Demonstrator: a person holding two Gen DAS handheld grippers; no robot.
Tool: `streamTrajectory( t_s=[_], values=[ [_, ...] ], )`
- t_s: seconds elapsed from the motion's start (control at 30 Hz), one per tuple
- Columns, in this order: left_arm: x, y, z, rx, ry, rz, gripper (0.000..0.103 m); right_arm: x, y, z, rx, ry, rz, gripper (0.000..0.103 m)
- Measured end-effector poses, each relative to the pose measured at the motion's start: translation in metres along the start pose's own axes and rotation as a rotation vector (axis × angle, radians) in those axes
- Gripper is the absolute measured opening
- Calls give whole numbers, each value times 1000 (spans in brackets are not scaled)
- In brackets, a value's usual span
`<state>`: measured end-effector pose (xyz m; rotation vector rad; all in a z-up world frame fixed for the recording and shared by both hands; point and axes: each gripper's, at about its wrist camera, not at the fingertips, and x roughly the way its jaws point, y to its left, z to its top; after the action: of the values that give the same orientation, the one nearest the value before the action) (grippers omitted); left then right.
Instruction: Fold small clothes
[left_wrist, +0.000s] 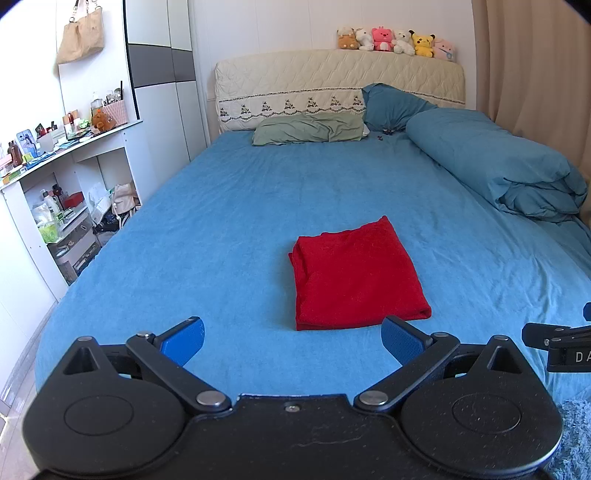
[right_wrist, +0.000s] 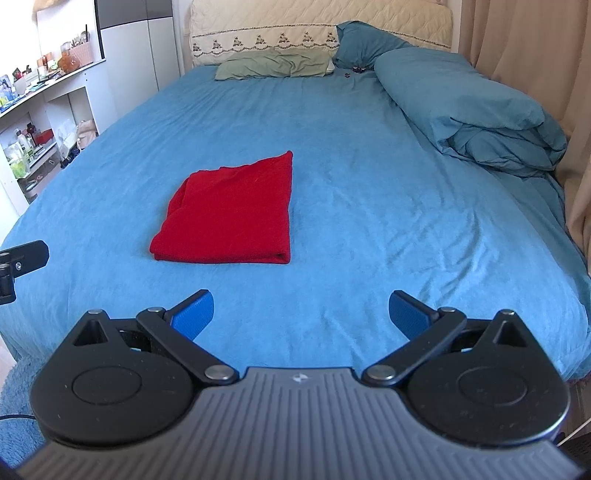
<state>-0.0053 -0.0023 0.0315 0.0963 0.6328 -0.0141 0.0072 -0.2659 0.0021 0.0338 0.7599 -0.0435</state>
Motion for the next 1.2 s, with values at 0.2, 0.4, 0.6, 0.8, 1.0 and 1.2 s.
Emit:
streamTrajectory(
  t_s=[0.2, 0.4, 0.6, 0.8, 1.0, 1.2],
  values=[
    [0, 0, 1, -5, 1, -4, 103, 1, -2, 0, -2, 0, 1, 103],
    [1, -1, 2, -11, 1, -3, 103, 1, -2, 0, -3, 1, 2, 103],
    [1, -1, 2, -12, 1, -3, 103, 1, -1, 0, -3, 0, 2, 103],
    [1, -2, 3, -12, -1, -2, 103, 1, -1, 0, -4, -1, 2, 103],
    [0, -3, 4, -18, 0, 2, 103, 1, 1, 0, -3, 0, 4, 103],
    [0, -4, 3, -22, -1, 3, 103, 2, -3, 3, -11, 1, 9, 103]
  ],
)
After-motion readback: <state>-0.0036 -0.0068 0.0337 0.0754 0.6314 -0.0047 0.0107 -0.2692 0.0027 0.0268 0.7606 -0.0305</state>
